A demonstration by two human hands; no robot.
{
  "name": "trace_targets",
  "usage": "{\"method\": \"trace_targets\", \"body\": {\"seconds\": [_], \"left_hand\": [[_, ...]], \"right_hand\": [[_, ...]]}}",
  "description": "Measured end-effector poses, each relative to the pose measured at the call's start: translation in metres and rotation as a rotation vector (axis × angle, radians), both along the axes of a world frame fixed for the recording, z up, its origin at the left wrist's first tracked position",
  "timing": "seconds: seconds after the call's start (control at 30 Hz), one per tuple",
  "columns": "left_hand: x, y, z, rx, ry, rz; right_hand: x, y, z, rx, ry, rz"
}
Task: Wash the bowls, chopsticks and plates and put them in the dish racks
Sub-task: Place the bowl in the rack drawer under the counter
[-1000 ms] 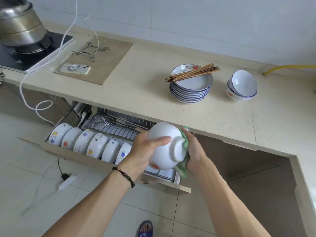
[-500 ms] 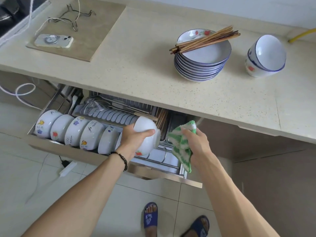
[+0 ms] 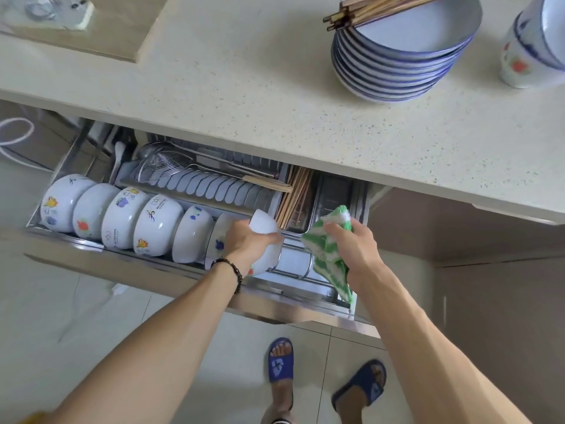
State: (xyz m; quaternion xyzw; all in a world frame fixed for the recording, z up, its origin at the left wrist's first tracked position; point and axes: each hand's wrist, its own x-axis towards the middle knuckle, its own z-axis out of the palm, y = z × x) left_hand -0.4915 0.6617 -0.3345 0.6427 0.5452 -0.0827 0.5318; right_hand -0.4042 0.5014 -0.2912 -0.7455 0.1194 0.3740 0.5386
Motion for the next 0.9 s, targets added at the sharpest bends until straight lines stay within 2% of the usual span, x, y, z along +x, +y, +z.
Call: {"method": "trace_targets", "body": {"seconds": [0.27,0.5,0.7,0.9], "left_hand": [[0.001,0.002,-0.021,-0.021,0.119,0.018],[-0.005,-0.003,-0.006,0.039,0.183,-0.117],[-0.009,-0.021,0.037,0.353,0.055,-0.431],[0.024,-0.050,0.102,0.704,-0.105,-0.764]], "right_hand": [[-0.004,0.015,-0.015,0.017,0.007,0.058],[-0.005,0.017,-0.012,0.061,0.051,0.064],[0.005,0.008,0.021,0.093,0.000,0.049],[0.034,-0.021,0.083,0.165,-0.080,-0.063]]}}
